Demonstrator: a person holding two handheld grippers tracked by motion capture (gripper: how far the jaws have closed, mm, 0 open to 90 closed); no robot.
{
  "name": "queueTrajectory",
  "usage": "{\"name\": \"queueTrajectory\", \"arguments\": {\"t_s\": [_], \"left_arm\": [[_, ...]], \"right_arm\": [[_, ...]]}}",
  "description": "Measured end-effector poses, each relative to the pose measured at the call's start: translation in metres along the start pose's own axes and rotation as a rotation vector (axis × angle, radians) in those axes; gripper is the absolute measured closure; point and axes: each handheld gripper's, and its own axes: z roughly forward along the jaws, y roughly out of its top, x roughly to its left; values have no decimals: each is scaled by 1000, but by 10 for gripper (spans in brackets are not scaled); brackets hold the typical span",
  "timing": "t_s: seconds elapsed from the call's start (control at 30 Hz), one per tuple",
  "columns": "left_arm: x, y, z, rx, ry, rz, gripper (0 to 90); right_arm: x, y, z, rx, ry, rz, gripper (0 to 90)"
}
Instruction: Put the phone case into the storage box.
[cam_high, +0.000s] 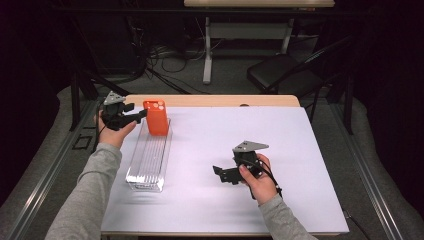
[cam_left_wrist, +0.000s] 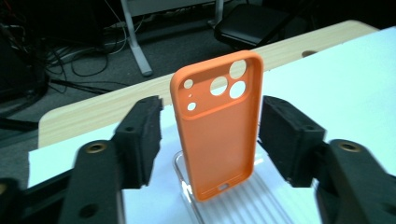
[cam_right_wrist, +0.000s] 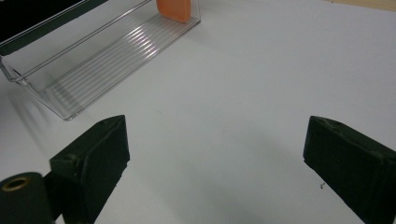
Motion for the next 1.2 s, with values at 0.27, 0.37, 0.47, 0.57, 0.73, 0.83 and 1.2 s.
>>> {"name": "queueTrajectory", "arguments": {"t_s": [0.27,0.37,0.47,0.57,0.73,0.83,1.2], "left_arm": [[1,-1,-7,15,-46,-62,342],[2,-2,-8,32,-64,-54,312],[2,-2,-9,24,-65,-67,308],[2,-2,-12,17,-87,-74,270],[0,0,-17,9,-123,-63,170],[-1,0,-19,6,-125,-60,169],[-7,0,-21,42,-144,-36,157]], "right_arm": [[2,0,2,6,0,-6,65],[1,0,2,2,-5,-10,66],[1,0,2,2,-8,-11,66],[1,0,2,5,-7,-3,65],[0,0,4,9,-9,-8,66],[1,0,5,7,-8,-8,66],[1,1,3,3,-10,-14,65]]}}
